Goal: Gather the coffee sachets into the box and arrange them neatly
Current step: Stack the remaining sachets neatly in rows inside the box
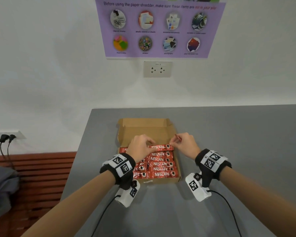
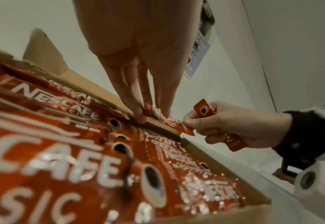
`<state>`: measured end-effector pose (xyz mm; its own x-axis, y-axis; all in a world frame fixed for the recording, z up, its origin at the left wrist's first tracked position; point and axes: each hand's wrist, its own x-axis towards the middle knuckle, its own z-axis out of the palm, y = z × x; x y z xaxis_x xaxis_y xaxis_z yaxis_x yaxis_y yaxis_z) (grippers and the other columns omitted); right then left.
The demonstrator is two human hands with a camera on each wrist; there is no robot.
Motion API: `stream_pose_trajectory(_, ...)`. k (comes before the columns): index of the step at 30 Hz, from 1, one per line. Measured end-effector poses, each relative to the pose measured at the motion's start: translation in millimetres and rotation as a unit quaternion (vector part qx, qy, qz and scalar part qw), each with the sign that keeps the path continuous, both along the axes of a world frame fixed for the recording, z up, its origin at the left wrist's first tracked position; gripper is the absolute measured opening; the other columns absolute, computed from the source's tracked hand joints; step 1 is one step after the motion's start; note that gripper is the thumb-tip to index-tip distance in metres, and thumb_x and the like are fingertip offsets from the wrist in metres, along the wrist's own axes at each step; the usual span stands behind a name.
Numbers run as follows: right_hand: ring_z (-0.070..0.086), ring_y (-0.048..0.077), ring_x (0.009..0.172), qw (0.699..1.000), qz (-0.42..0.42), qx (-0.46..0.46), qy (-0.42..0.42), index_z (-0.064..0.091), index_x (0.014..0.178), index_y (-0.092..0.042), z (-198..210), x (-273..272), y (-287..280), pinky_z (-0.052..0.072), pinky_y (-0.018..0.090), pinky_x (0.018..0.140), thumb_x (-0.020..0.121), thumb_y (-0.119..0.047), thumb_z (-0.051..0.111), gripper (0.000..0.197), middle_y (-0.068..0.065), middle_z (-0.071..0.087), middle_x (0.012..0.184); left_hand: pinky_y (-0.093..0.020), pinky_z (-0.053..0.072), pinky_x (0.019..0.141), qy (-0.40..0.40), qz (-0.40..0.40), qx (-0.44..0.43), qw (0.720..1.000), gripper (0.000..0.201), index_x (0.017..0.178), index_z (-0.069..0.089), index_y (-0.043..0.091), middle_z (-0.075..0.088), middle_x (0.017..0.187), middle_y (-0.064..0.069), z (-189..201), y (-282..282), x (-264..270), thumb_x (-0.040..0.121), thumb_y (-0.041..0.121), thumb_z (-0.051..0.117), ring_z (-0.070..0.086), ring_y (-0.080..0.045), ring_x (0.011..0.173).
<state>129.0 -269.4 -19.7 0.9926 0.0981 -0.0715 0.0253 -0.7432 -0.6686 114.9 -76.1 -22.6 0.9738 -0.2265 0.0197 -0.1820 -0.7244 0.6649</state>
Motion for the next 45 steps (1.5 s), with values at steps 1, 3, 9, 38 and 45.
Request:
stream_pose_trajectory(1, 0.057, 0.010, 0.081, 1.000, -0.003, -0.006, 0.003, 0.068, 0.084, -0.006, -2.5, -0.1, 0.0, 0.042, 0.020, 0.074, 0.085, -0.013, 0.066, 0.008, 0.007, 0.069, 0.091, -0.019, 0.047, 0.085, 0.011, -0.010, 0.007, 1.000, 0.031, 0.104, 0.069, 0.014, 0.066, 0.112, 0.000, -0.3, -0.8, 0.4, 0.077, 0.028, 0.073, 0.058, -0.007, 0.092)
stream_pose_trajectory(3, 0.055, 0.009, 0.081, 1.000, -0.011, -0.013, 0.003, 0.069, 0.085, -0.004, -5.8, 0.6, 1.0, 0.039, 0.018, 0.073, 0.086, -0.012, 0.065, 0.009, 0.007, 0.069, 0.092, -0.019, 0.048, 0.084, 0.023, -0.018, 0.010, 1.000, 0.032, 0.104, 0.068, 0.012, 0.065, 0.112, -0.001, -2.2, -0.4, 2.1, 0.075, 0.025, 0.075, 0.056, -0.006, 0.089)
stream_pose_trajectory(9, 0.053, 0.007, 0.074, 0.999, -0.010, -0.034, 0.002, 0.068, 0.083, -0.004, -8.3, 4.2, 2.7, 0.034, 0.009, 0.058, 0.086, -0.012, 0.065, 0.009, 0.004, 0.068, 0.087, -0.014, 0.046, 0.076, -0.010, -0.044, 0.057, 0.997, 0.026, 0.105, 0.068, 0.009, 0.063, 0.110, -0.004, -3.2, -1.9, 3.5, 0.080, 0.015, 0.072, 0.053, -0.007, 0.082)
stream_pose_trajectory(38, 0.060, 0.013, 0.055, 0.981, 0.174, 0.080, 0.000, 0.055, 0.121, -0.007, 33.2, -3.8, 32.8, 0.052, 0.025, 0.055, 0.093, -0.021, 0.055, 0.031, -0.001, 0.064, 0.069, -0.028, 0.058, 0.072, -0.039, 0.071, -0.329, 0.941, 0.019, 0.105, 0.065, 0.009, 0.071, 0.081, -0.004, 26.3, 24.9, -3.3, 0.088, 0.005, 0.059, 0.070, -0.014, 0.070)
stream_pose_trajectory(45, 0.060, 0.007, 0.088, 0.973, 0.118, 0.067, -0.185, 0.067, 0.111, -0.008, 21.4, -11.9, 30.6, 0.049, 0.015, 0.084, 0.083, -0.008, 0.067, 0.028, 0.006, 0.068, 0.105, -0.015, 0.054, 0.067, 0.041, 0.066, -0.414, 0.907, 0.017, 0.102, 0.064, 0.001, 0.069, 0.093, -0.013, 21.4, 19.0, -12.9, 0.089, 0.010, 0.057, 0.069, -0.008, 0.073)
